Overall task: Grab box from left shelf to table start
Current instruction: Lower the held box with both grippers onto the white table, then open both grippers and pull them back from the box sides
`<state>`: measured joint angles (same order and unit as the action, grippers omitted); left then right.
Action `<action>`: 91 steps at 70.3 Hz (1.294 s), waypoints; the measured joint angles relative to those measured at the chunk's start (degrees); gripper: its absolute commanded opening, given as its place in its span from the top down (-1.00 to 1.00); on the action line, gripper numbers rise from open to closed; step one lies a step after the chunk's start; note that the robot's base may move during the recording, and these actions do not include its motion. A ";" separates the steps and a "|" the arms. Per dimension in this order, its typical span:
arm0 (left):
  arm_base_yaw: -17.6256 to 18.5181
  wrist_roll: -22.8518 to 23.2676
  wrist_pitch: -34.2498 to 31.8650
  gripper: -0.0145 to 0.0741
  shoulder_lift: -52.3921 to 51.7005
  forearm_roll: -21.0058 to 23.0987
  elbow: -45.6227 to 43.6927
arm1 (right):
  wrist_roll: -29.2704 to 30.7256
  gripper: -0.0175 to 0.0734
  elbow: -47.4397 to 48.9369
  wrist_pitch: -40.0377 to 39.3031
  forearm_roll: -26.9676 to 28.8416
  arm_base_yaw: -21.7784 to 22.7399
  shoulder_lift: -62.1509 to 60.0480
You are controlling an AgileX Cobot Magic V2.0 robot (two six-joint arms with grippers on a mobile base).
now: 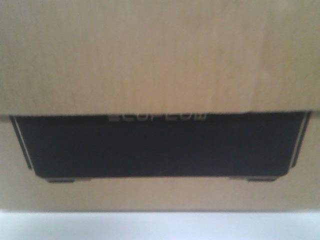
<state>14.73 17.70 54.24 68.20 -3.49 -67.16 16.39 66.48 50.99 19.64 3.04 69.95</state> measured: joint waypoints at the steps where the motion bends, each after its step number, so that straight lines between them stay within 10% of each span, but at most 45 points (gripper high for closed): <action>1: -0.20 0.00 0.00 0.88 0.37 0.00 0.00 | 0.10 0.49 0.00 -0.33 0.00 -0.31 0.52; 36: -1.13 0.00 -0.11 0.86 9.22 -0.80 -1.53 | 0.42 0.44 0.00 -2.61 -0.23 -1.53 6.87; 61: -1.40 -0.56 0.21 -0.55 9.52 -3.00 -2.11 | 1.22 -0.74 0.24 -1.29 0.34 -1.56 6.87; 91: -1.76 -0.78 2.52 -0.59 6.07 -1.35 -6.10 | -1.05 -0.76 5.65 1.53 -2.72 -1.56 4.83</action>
<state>12.98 16.92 56.76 74.27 -4.84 -73.26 15.34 72.14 52.51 16.93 1.48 74.78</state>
